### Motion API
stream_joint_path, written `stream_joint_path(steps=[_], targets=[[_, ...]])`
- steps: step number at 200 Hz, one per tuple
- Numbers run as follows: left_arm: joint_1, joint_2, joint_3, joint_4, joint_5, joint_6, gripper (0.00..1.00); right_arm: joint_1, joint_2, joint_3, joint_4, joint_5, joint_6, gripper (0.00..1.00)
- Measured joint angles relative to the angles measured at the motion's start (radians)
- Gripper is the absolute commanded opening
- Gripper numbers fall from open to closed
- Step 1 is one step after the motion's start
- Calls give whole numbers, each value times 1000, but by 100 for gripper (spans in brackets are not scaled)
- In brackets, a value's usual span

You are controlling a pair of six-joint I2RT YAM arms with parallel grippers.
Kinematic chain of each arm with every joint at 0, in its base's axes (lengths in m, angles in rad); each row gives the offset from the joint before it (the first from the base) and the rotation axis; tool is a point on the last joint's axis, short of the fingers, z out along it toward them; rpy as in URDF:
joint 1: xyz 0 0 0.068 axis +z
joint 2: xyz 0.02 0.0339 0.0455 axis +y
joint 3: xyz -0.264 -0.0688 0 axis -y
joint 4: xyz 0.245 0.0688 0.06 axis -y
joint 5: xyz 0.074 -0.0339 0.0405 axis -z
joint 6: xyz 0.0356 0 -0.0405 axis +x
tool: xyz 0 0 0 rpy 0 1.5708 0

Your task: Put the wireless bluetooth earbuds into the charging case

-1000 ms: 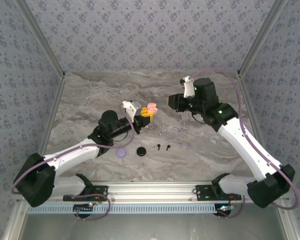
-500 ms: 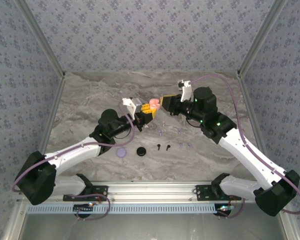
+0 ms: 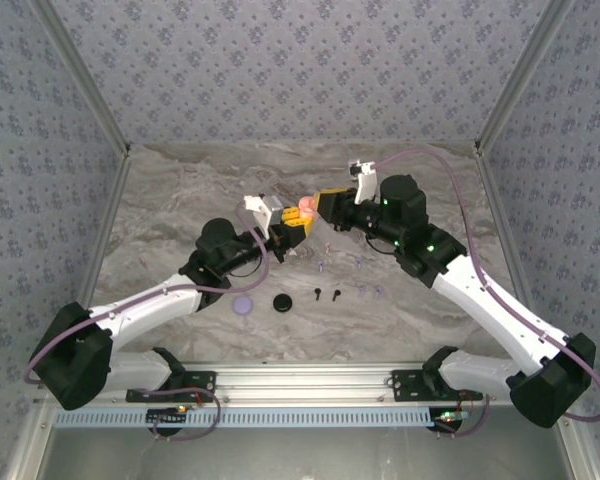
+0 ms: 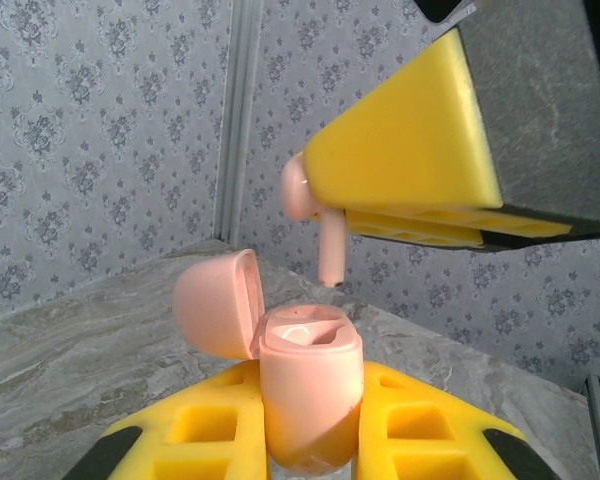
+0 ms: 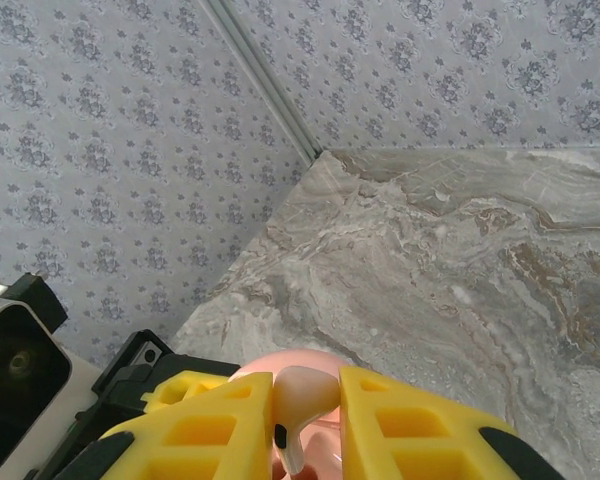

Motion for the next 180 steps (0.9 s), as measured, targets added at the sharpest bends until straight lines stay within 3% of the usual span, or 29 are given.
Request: stream_joint_path(steps=[141, 159, 180], targets=[[0, 0, 0, 0, -2, -4, 0, 15, 20, -2, -33, 3, 0, 25], [0, 0, 0, 0, -2, -4, 0, 17, 20, -6, -45, 3, 1, 28], [0, -1, 0, -1, -1, -3, 0, 17, 20, -7, -54, 2, 7, 41]])
